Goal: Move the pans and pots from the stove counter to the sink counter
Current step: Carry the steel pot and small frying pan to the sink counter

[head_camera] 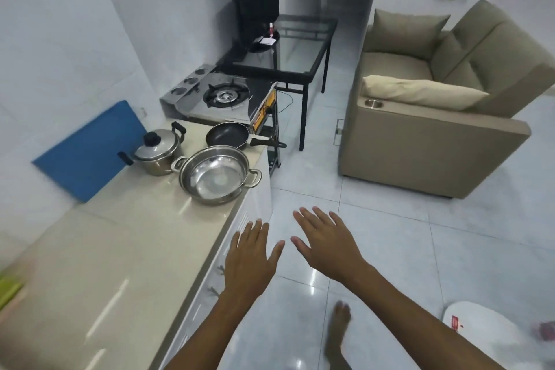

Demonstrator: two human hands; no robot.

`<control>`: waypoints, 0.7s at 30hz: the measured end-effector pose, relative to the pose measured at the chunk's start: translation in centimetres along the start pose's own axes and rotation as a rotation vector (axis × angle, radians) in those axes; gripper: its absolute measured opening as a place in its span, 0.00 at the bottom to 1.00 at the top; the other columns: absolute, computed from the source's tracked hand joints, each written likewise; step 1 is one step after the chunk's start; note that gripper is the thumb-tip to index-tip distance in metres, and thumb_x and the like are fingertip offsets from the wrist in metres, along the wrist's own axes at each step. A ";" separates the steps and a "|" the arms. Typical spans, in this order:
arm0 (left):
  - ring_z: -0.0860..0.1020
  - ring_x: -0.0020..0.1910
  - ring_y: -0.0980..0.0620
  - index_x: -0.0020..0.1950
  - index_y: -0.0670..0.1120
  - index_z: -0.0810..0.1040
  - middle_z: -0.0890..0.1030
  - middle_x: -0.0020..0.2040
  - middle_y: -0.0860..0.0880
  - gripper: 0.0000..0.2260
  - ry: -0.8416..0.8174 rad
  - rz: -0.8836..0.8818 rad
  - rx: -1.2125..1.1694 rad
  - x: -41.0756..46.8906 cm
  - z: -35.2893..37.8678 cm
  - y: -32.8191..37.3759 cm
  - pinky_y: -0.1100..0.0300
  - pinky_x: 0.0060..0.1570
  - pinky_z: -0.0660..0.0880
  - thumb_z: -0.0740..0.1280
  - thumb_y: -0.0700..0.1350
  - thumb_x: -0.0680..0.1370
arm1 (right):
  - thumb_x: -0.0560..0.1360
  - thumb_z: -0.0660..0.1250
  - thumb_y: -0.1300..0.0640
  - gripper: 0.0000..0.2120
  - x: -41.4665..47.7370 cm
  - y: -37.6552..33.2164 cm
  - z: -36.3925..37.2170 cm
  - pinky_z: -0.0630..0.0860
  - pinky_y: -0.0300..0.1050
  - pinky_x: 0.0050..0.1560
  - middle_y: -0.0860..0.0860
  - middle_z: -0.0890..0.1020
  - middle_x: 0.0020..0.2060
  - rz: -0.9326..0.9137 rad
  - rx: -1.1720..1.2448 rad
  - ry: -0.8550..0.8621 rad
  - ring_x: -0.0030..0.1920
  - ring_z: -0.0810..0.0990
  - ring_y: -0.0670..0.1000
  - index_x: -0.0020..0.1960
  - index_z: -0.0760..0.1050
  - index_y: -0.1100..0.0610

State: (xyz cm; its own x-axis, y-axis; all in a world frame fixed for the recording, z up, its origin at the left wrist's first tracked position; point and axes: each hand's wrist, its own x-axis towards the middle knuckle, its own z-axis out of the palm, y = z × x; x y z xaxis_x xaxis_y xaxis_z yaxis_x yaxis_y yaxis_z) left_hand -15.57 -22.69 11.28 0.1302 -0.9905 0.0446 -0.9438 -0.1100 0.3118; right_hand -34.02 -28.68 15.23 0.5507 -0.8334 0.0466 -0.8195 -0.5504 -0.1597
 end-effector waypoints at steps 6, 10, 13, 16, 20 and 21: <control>0.74 0.72 0.43 0.71 0.42 0.78 0.78 0.71 0.43 0.33 0.073 -0.126 0.043 12.1 2.0 0.6 0.44 0.71 0.69 0.51 0.64 0.81 | 0.82 0.54 0.40 0.29 13.4 6.8 -0.2 0.65 0.60 0.74 0.54 0.71 0.75 -0.148 0.005 -0.019 0.75 0.68 0.59 0.77 0.66 0.55; 0.79 0.67 0.42 0.67 0.40 0.80 0.82 0.66 0.41 0.32 0.119 -0.286 0.028 18.2 2.6 0.9 0.44 0.66 0.74 0.53 0.63 0.81 | 0.81 0.56 0.39 0.28 21.9 10.4 -0.1 0.69 0.61 0.72 0.54 0.74 0.73 -0.258 0.009 -0.039 0.73 0.72 0.59 0.75 0.69 0.54; 0.75 0.71 0.42 0.72 0.41 0.76 0.78 0.71 0.41 0.32 0.098 -0.465 -0.024 21.0 3.7 1.1 0.44 0.69 0.71 0.53 0.64 0.82 | 0.82 0.54 0.39 0.29 27.5 12.6 0.7 0.67 0.59 0.73 0.53 0.71 0.75 -0.338 0.007 -0.110 0.75 0.69 0.58 0.78 0.66 0.54; 0.72 0.72 0.43 0.75 0.43 0.72 0.76 0.73 0.43 0.30 0.096 -0.647 -0.129 22.0 5.0 1.4 0.46 0.72 0.68 0.56 0.63 0.82 | 0.82 0.56 0.42 0.28 31.7 13.6 1.7 0.69 0.57 0.71 0.54 0.72 0.75 -0.378 0.081 -0.143 0.75 0.69 0.58 0.78 0.65 0.55; 0.73 0.72 0.44 0.75 0.44 0.70 0.75 0.74 0.44 0.30 0.144 -0.866 -0.290 24.2 6.7 1.0 0.49 0.71 0.68 0.59 0.63 0.81 | 0.83 0.56 0.42 0.28 37.1 13.7 3.0 0.68 0.54 0.71 0.52 0.72 0.75 -0.465 0.089 -0.206 0.75 0.68 0.55 0.78 0.63 0.54; 0.72 0.72 0.43 0.76 0.44 0.69 0.75 0.74 0.44 0.30 0.138 -0.925 -0.343 25.0 7.1 0.5 0.48 0.71 0.68 0.59 0.63 0.81 | 0.82 0.56 0.42 0.28 38.6 13.6 3.3 0.69 0.54 0.70 0.53 0.72 0.75 -0.475 0.080 -0.219 0.75 0.69 0.55 0.78 0.63 0.54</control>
State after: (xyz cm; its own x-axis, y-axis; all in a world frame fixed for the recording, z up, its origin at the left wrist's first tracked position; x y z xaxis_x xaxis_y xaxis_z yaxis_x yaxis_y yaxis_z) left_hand -14.99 -48.15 5.81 0.8250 -0.5064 -0.2509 -0.3170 -0.7822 0.5363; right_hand -23.36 -68.14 11.64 0.8856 -0.4585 -0.0732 -0.4616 -0.8522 -0.2463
